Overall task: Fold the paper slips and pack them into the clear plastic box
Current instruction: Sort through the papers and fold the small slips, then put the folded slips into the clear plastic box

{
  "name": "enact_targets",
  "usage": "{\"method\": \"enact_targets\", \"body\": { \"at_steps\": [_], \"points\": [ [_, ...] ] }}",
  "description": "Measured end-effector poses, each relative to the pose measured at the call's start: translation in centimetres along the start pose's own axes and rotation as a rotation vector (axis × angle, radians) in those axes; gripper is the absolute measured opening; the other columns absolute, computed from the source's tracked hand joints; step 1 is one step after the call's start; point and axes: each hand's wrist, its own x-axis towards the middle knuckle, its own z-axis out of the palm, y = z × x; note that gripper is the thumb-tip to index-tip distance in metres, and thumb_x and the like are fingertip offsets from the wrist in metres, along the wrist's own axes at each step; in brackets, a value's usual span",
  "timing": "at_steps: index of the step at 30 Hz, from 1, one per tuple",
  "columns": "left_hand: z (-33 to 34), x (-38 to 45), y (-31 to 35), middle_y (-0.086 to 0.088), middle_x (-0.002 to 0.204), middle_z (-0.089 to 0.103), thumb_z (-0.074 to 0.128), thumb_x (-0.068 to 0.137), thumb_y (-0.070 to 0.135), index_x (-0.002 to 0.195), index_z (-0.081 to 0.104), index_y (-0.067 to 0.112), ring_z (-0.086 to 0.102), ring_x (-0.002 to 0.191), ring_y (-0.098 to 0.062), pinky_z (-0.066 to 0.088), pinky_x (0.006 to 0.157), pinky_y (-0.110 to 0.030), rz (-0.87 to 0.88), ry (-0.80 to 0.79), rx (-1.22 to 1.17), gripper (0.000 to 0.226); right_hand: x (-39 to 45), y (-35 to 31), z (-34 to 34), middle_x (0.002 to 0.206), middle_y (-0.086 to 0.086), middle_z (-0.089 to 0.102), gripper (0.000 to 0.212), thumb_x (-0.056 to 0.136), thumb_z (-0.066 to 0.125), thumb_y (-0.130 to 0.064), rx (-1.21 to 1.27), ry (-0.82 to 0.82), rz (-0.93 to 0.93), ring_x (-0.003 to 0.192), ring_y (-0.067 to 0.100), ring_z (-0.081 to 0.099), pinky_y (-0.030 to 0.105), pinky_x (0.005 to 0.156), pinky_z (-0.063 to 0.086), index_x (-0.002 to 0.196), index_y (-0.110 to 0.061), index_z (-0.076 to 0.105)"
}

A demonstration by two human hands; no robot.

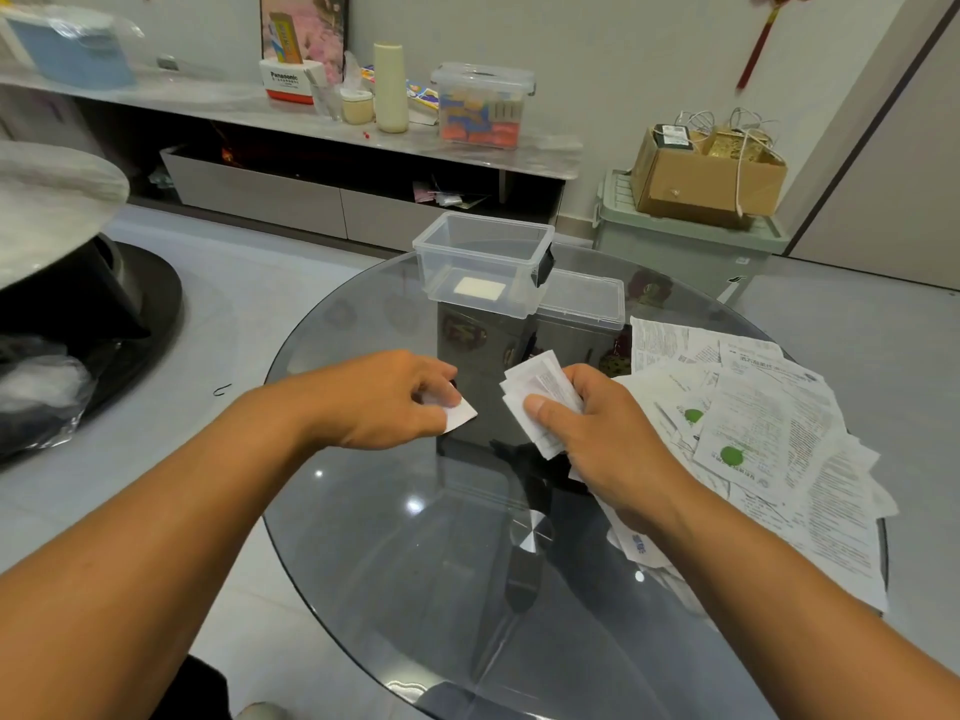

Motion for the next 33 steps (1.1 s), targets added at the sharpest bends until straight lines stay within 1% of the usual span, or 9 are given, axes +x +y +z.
{"method": "enact_targets", "body": {
  "at_steps": [4,8,14,16,19,24,28,31,33],
  "points": [
    [0.4,0.5,-0.4,0.006,0.136,0.062,0.069,0.095,0.026,0.108,0.075,0.033,0.061,0.113,-0.016,0.050,0.096,-0.034,-0.036,0.163,-0.089,0.016,-0.1,0.1,0.6,0.105,-0.005,0.065,0.016,0.101,0.062,-0.036,-0.010,-0.003,-0.033,0.090,0.012,0.062,0.027,0.069,0.045,0.113,-0.026,0.059],
    [0.1,0.9,-0.6,0.008,0.120,0.059,0.078,0.088,0.031,0.130,0.061,0.040,0.056,0.110,-0.019,0.045,0.091,-0.034,-0.098,0.196,0.025,0.046,-0.3,-0.1,0.6,0.099,-0.008,0.064,0.011,0.101,0.062,-0.037,-0.031,-0.026,-0.041,0.088,0.013,0.062,0.029,0.070,0.047,0.105,-0.028,0.058],
    [-0.2,0.7,-0.3,0.005,0.089,0.065,0.079,0.085,0.028,0.089,0.068,0.023,0.061,0.081,-0.018,0.041,0.061,-0.028,-0.139,0.189,-0.020,0.012,-0.6,0.0,0.6,0.106,-0.006,0.066,0.017,0.102,0.061,-0.038,0.037,-0.009,-0.022,0.093,0.012,0.063,0.027,0.070,0.049,0.115,-0.027,0.059],
    [0.7,0.9,0.4,0.003,0.082,0.067,0.075,0.090,0.024,0.086,0.067,0.020,0.061,0.074,-0.016,0.044,0.060,-0.027,-0.157,0.282,-0.200,0.009,-0.6,-0.3,0.8,0.109,-0.005,0.066,0.021,0.103,0.058,-0.040,0.162,0.005,0.034,0.097,0.014,0.063,0.028,0.073,0.053,0.119,-0.027,0.058],
    [2.4,1.4,2.1,-0.010,0.081,0.072,0.073,0.092,0.011,0.087,0.065,0.010,0.069,0.067,-0.013,0.061,0.072,-0.029,-0.185,0.348,-0.814,0.009,-0.2,-0.5,1.4,0.115,-0.004,0.071,0.026,0.104,0.056,-0.042,0.372,0.070,0.091,0.107,0.018,0.068,0.045,0.096,0.057,0.125,-0.029,0.060],
    [4.4,1.0,5.2,-0.019,0.096,0.076,0.063,0.096,0.002,0.099,0.068,0.000,0.076,0.081,-0.020,0.062,0.073,-0.023,-0.145,0.107,-1.338,0.006,0.0,-0.9,1.8,0.111,-0.006,0.070,0.026,0.103,0.057,-0.039,0.399,0.192,-0.007,0.104,0.016,0.069,0.038,0.090,0.057,0.124,-0.024,0.057],
    [3.5,0.7,5.3,-0.011,0.099,0.077,0.059,0.101,0.010,0.107,0.073,0.011,0.073,0.079,-0.013,0.059,0.067,-0.021,-0.095,0.082,-0.963,0.015,-0.6,-1.6,0.6,0.102,-0.016,0.059,0.019,0.105,0.053,-0.034,0.017,0.290,-0.238,0.092,0.008,0.061,0.026,0.071,0.046,0.121,-0.026,0.046],
    [1.4,1.4,3.6,0.013,0.101,0.070,0.063,0.099,0.021,0.119,0.070,0.028,0.067,0.082,-0.006,0.051,0.069,-0.020,-0.069,0.427,-0.557,0.021,-0.6,-2.3,-0.1,0.114,-0.011,0.056,0.037,0.106,0.052,-0.029,-0.596,0.221,-0.361,0.103,0.021,0.055,0.041,0.085,0.047,0.141,-0.034,0.039],
    [-0.4,2.0,2.7,0.019,0.109,0.060,0.065,0.098,0.026,0.127,0.061,0.036,0.060,0.081,-0.004,0.046,0.068,-0.017,-0.045,0.651,-0.418,0.031,-0.6,-2.3,0.3,0.125,-0.004,0.057,0.047,0.104,0.056,-0.021,-0.761,0.056,-0.289,0.113,0.025,0.053,0.040,0.091,0.045,0.146,-0.034,0.038]
  ]
}}
